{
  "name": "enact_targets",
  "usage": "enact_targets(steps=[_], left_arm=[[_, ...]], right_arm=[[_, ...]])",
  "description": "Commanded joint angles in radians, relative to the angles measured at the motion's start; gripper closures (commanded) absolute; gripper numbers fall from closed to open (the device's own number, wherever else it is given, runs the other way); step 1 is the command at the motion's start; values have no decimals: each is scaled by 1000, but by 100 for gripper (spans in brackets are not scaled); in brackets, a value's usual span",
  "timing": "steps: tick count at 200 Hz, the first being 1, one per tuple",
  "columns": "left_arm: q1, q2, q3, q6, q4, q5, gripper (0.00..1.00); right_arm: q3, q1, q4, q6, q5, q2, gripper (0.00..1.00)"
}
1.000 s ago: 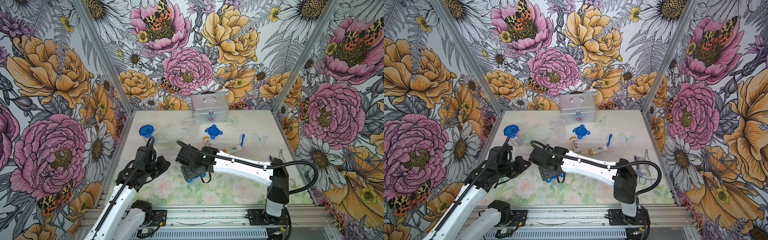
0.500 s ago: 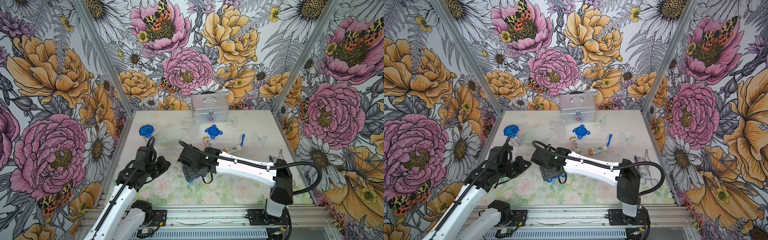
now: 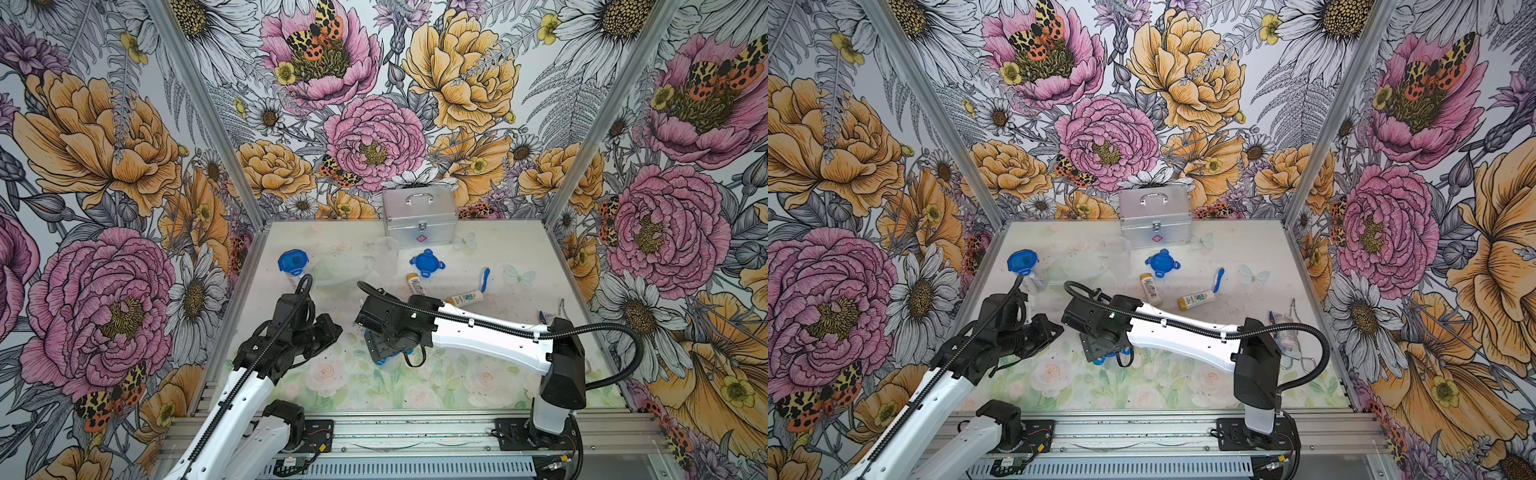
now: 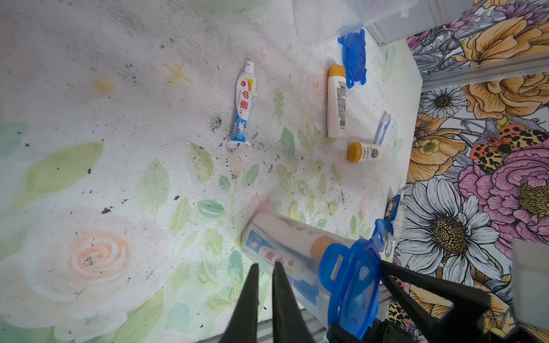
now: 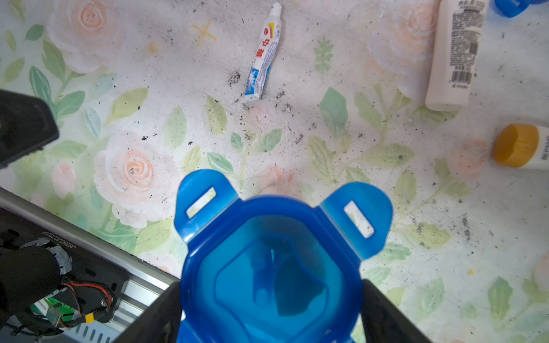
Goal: Pack away toiletry kits
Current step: Close the lid on the container.
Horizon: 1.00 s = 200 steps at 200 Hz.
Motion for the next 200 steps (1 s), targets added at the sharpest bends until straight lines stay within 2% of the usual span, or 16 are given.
enact_targets(steps=[1,151,182,200], left_arm=[[-11,-6,25,14,-15,-25,88],[-22,-10,32,26,-38,-26,88],[-23,0,40,38,-41,-27,88],[-22,5,42,43,-41,-32,88]], right_arm=[[-7,12,-41,36,-9,5,29],[34,22,-62,34,1,61,28],[34,24,-62,34,3,63,25],[37,24,-62,36,7,55,19]])
